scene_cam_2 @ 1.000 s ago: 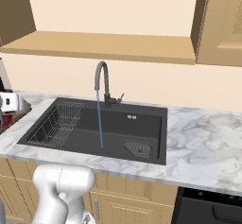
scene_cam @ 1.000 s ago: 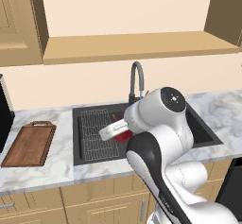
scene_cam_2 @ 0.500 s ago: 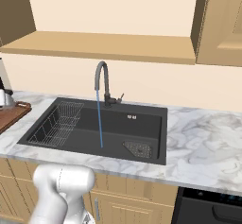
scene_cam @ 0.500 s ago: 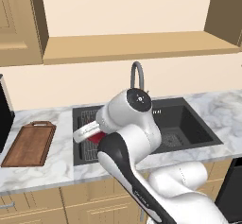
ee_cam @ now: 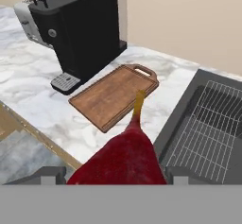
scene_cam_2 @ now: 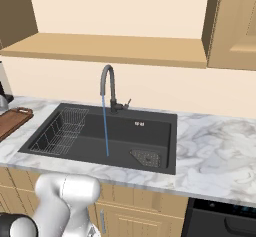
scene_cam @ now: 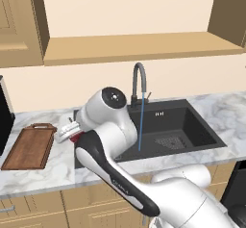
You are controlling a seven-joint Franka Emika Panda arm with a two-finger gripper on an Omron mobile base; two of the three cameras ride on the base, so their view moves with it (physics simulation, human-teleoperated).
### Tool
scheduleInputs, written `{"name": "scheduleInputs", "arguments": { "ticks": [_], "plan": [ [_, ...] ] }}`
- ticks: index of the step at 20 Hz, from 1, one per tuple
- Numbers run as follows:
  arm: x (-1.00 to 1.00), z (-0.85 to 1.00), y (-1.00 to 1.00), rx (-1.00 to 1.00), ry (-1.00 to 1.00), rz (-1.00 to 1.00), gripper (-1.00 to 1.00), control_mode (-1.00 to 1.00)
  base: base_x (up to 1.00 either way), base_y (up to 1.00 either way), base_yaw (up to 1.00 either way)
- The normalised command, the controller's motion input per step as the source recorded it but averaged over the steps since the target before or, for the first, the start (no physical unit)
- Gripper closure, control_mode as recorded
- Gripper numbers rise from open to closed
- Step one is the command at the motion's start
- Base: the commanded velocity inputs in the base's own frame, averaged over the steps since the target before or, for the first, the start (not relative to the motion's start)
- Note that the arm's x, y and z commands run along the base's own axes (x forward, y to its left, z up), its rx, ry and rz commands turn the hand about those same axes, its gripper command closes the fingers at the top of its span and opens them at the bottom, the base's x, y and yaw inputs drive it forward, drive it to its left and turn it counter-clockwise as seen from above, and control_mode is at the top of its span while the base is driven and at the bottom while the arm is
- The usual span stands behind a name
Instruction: Pick the pear from the sink and place it on the cutting board to airdry. Then turn off the sink faucet.
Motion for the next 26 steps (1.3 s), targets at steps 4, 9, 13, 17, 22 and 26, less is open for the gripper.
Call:
{"name": "scheduleInputs", "arguments": {
  "ticks": [4,9,13,17,22,26],
  "plan": [
    [0.23,-0.3,0.37,-0.01,0.0,0.0,1.0,-1.0,0.0,0.0,0.0],
    [0.33,-0.17,0.42,-0.01,0.03,0.0,1.0,-1.0,0.0,0.0,0.0],
    [0.34,-0.14,0.44,0.0,0.06,0.0,1.0,-1.0,0.0,0.0,0.0],
    [0.2,-0.17,0.45,-0.05,0.04,0.0,1.0,-1.0,0.0,0.0,0.0],
    [0.1,-0.2,0.39,-0.07,0.05,0.0,1.0,-1.0,0.0,0.0,0.0],
    [0.17,-0.18,0.25,-0.01,0.03,0.0,1.0,-1.0,0.0,0.0,0.0]
  ]
}}
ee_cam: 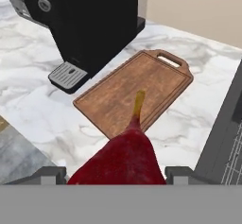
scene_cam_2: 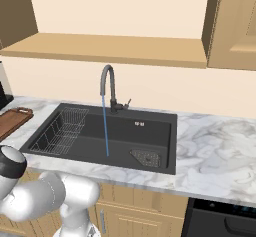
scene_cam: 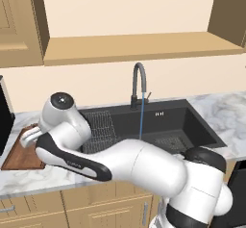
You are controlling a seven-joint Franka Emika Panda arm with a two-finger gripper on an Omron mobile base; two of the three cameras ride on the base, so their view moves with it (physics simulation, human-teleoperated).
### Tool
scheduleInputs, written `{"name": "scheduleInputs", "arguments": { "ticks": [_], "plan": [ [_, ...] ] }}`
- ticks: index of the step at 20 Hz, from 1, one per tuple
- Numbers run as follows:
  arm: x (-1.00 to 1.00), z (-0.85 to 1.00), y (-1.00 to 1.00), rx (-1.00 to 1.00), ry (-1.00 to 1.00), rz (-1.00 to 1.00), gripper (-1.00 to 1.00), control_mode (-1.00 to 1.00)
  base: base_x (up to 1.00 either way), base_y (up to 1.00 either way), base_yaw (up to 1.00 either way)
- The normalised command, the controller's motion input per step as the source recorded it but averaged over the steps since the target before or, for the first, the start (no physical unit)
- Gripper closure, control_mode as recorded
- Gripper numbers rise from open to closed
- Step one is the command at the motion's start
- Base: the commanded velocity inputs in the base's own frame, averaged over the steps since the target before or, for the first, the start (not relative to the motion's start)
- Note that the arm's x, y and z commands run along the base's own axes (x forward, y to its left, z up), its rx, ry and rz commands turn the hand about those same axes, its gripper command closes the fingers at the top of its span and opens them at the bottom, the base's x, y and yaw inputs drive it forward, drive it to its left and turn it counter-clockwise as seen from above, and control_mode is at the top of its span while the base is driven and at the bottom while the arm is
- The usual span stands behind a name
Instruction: Pick the pear from the sink and place it on the cutting board to airdry. Then turn off the sink faucet.
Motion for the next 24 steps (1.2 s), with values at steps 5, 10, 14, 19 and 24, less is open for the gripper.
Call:
{"name": "scheduleInputs", "arguments": {
  "ticks": [5,10,14,19,24],
  "plan": [
    [0.17,-0.29,0.1,0.0,0.02,0.0,1.0,-1.0,0.0,0.0,0.0],
    [0.17,-0.3,0.06,0.0,0.01,0.0,1.0,-1.0,0.0,0.0,0.0],
    [0.15,-0.26,0.1,0.0,0.0,0.0,1.0,-1.0,0.0,0.0,0.0],
    [0.12,-0.26,0.16,0.0,0.01,0.0,1.0,-1.0,0.0,0.0,0.0],
    [0.1,-0.21,0.15,0.0,0.01,0.0,1.0,-1.0,0.0,0.0,0.0]
  ]
}}
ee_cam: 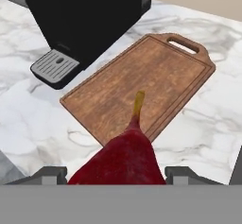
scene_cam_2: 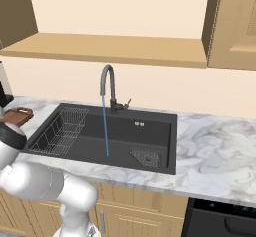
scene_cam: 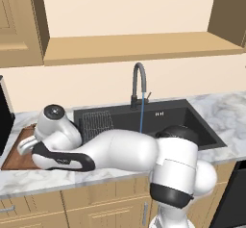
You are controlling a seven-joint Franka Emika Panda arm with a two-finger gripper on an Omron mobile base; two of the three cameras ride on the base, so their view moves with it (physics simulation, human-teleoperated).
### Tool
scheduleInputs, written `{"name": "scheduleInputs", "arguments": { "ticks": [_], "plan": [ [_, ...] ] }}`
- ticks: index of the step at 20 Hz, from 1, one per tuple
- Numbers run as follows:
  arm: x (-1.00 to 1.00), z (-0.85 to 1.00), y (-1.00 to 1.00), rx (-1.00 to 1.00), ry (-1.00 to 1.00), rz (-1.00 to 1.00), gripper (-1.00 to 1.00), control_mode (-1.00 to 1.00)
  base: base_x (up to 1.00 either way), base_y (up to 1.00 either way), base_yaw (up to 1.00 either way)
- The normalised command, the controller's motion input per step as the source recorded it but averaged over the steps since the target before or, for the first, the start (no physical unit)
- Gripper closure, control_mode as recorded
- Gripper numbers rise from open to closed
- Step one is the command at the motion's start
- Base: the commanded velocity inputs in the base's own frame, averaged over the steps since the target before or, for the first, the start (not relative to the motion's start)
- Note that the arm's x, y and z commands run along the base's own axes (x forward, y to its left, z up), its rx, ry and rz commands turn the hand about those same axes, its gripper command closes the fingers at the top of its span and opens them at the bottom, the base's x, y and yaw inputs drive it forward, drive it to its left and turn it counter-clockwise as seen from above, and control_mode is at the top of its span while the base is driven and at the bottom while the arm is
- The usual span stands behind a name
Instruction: Pick the pear from the sink and place it on the cutting board to airdry. Then turn off the sink faucet.
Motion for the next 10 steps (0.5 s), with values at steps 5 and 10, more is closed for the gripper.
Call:
{"name": "scheduleInputs", "arguments": {
  "ticks": [5,10],
  "plan": [
    [0.11,-0.17,0.1,0.0,0.01,0.0,1.0,-1.0,0.0,0.0,0.0],
    [0.13,-0.16,0.08,0.0,0.02,0.0,1.0,-1.0,0.0,0.0,0.0]
  ]
}}
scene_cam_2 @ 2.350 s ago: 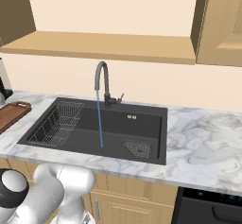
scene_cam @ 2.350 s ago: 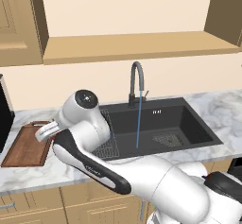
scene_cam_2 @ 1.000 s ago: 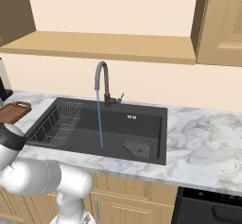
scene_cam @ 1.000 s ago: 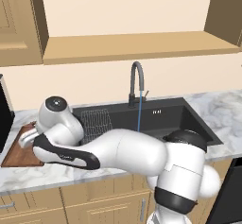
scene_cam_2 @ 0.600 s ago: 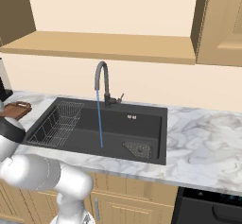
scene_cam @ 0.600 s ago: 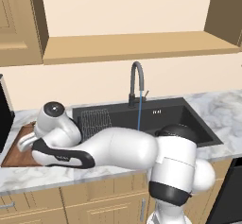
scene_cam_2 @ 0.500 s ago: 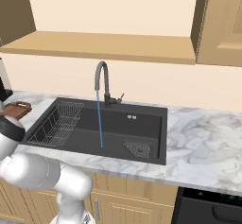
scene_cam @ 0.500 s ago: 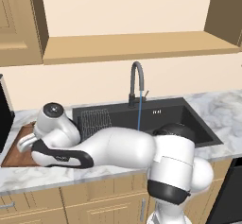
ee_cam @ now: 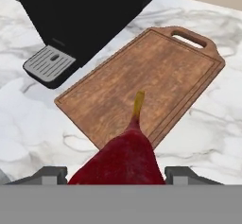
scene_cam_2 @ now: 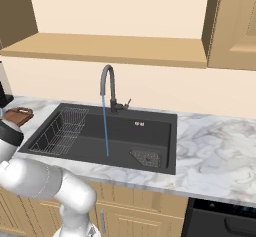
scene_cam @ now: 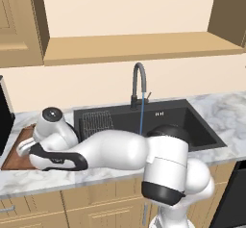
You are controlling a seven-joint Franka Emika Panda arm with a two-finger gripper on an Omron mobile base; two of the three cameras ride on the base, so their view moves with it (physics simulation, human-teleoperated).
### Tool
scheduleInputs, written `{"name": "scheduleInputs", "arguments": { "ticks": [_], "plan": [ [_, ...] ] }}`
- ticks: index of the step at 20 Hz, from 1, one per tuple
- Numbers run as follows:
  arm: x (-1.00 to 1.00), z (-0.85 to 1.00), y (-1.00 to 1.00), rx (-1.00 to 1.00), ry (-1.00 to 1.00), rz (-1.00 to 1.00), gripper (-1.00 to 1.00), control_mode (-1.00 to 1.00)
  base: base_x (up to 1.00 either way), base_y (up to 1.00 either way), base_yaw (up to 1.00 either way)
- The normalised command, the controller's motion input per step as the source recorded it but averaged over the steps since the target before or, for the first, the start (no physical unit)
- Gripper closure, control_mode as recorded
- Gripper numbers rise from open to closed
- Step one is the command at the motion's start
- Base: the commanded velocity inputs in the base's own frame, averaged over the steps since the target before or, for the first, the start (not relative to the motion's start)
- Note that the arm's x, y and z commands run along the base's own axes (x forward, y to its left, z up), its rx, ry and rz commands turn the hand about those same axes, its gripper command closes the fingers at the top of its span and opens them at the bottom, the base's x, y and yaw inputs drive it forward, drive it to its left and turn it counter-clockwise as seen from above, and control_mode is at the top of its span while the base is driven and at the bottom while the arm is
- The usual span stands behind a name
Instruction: Pick the pear from the sink and place it on the cutting board to airdry. Then turn off the sink faucet.
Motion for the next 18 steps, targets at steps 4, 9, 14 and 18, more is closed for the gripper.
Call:
{"name": "scheduleInputs", "arguments": {
  "ticks": [4,9,14,18],
  "plan": [
    [0.12,-0.21,0.08,0.0,0.03,0.0,1.0,-1.0,0.0,0.0,0.0],
    [0.11,-0.22,0.08,0.0,0.03,0.0,1.0,-1.0,0.0,0.0,0.0],
    [0.11,-0.19,0.09,0.0,0.02,0.0,1.0,-1.0,0.0,0.0,0.0],
    [0.11,-0.17,0.15,0.0,0.01,0.0,1.0,-1.0,0.0,0.0,0.0]
  ]
}}
